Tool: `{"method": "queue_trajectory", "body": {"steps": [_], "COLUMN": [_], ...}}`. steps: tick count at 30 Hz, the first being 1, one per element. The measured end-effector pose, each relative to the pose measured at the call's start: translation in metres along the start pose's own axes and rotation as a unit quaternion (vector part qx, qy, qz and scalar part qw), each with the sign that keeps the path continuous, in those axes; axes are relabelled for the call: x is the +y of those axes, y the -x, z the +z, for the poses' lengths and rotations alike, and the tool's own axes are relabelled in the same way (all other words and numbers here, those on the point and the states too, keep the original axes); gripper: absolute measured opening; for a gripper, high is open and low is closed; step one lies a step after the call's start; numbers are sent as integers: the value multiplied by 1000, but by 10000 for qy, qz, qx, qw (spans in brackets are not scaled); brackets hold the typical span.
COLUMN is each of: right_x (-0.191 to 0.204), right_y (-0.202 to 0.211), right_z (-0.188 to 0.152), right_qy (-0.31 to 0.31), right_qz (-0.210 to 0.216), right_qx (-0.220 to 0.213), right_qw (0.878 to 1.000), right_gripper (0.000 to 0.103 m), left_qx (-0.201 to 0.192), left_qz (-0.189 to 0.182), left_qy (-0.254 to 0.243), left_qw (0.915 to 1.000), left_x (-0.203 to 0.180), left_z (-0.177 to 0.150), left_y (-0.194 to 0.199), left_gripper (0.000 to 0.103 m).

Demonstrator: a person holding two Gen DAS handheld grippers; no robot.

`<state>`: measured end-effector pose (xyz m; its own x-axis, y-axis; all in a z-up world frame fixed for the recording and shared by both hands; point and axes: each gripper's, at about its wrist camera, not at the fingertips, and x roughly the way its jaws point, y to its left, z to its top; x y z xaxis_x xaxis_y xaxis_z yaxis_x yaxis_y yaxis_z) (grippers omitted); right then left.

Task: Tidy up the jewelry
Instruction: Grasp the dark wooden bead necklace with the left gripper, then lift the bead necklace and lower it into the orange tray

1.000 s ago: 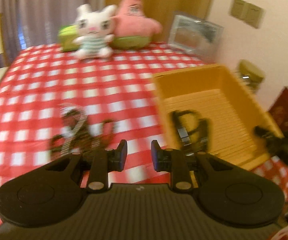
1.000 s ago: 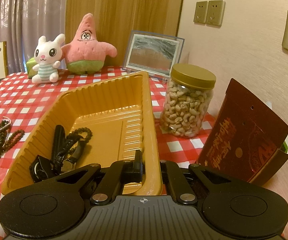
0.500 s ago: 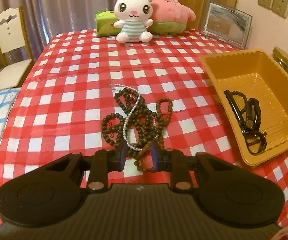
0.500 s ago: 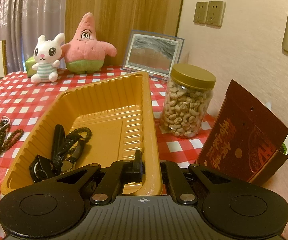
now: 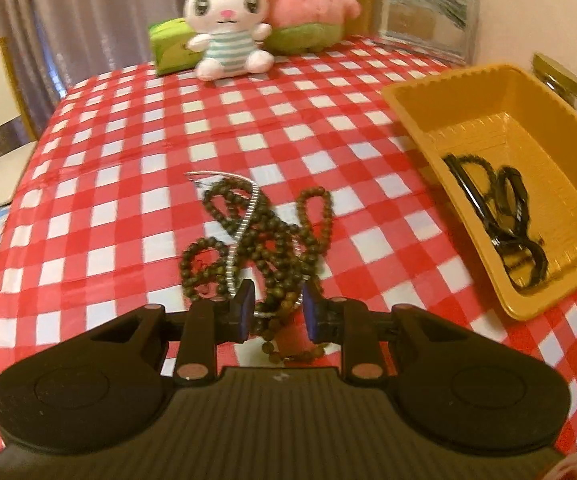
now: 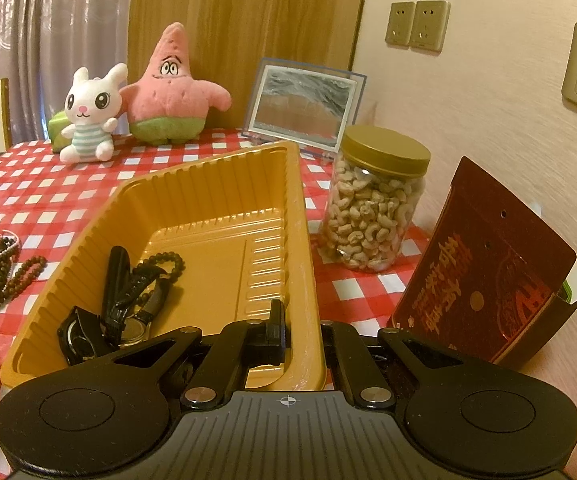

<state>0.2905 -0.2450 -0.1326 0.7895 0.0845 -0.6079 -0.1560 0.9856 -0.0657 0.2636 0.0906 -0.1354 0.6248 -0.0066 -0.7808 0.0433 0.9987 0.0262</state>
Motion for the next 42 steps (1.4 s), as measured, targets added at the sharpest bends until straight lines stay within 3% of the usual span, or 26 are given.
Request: {"method": "queue_trajectory", "body": {"steps": [7,16,22,28,35,42], "right_x": [0,-2,-1,-2,-1,1], "right_y": [-1,-2,-2,-3,-2,-1], "right_z": [0,-2,-3,-3,-5,-7], "right_qy": [-1,-5,-5,-2,12,23], "right_qz": [0,-5,-12,-8,-10,-3], "right_qx": [12,25,21,19,14,9], "right_qw": [10000,10000,10000,10000,10000,10000], "right_gripper": [4,4,4,4,4,4], "left_qx": [227,307,336,461,-19,-729], "left_qz": [-290,-148,-251,-356,-1016,-1355], "left_qy": [-344,-603,-529,-277,174,440], "left_qw": [9987,9976,9977,9979,9947,9871], "left_x": [-14,-26,-27,-25,-33,-25], "left_z": [-18,-24,-20,-15,3,40], "left_y": [2,-12,-21,-22,18,71], "left_gripper": [22,22,6,5,5,5]}}
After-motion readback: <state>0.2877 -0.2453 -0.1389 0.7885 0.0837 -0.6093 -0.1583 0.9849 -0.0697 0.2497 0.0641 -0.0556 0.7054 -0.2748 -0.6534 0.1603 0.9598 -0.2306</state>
